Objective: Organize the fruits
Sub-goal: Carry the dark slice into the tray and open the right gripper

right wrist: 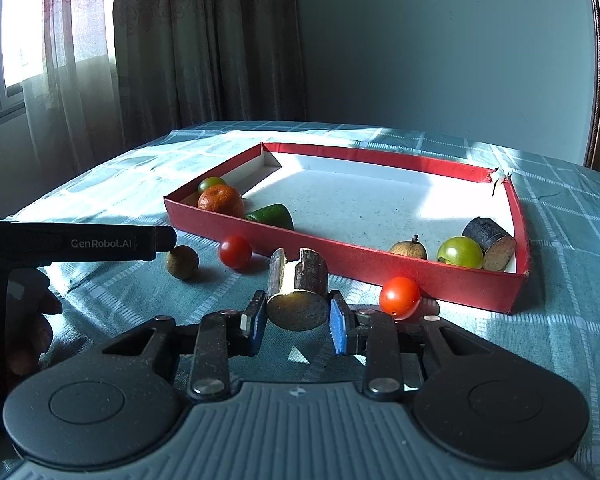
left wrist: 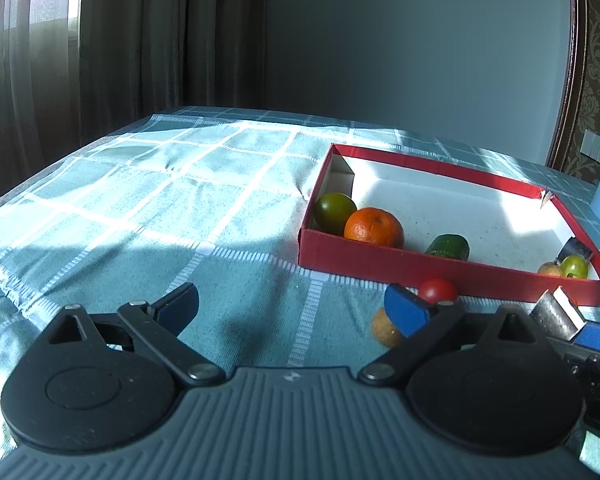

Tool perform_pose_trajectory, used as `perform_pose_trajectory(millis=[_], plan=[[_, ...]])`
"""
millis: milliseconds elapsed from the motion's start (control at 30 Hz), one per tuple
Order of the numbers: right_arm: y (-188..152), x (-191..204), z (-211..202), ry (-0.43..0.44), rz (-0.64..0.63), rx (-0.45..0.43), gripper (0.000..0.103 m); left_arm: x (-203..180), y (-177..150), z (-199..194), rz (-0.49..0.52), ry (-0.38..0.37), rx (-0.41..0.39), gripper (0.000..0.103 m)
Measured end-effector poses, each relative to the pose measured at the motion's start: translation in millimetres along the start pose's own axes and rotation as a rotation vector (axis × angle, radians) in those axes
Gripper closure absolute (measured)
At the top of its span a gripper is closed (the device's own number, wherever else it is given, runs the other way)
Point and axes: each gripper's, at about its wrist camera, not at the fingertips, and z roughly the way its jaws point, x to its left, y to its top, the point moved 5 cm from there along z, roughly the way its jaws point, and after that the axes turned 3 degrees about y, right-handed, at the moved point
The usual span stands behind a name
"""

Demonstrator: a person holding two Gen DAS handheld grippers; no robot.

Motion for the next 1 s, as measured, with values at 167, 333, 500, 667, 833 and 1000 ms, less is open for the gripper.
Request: perform_pose_trajectory(millis=[167,333,500,667,833,1000], plan=[[6.9,-15.7,-16.3,-0.014,0.016,-0.061,0.071,-0.2,-0.2,-0.3,0.001,-0.002,0.0,0.003],[24.8,-47.5,-28.3,-0.068,0.042,-0.109,0.071,0.0,-0.3,0.2,0.001,-0.003,0.001,0.003],[49.5,-72.1,-40.2,-0.118,0.052,-0.167,0.071,-0.1,-0.6,0.4,0.001,-0.005,0.003,0.003],[70.7,-93.5,-36.6,-0.153,0.065,-0.186,0.071,-0.8,-0.8,0.3,0.001,-0.006,0.004,0.003],[65.9,-100.8,-10.1,-0.151,0.063,-0.123,0.071,-0.7,-0.8,0.4,0.001,-0.008,0.004,0.003],[54.8,-99.6,16.7,-0.149,0.054,-0.06,0.071,-1.3,-1.3,0.6,0.001,-0.01,0.005,0.002]])
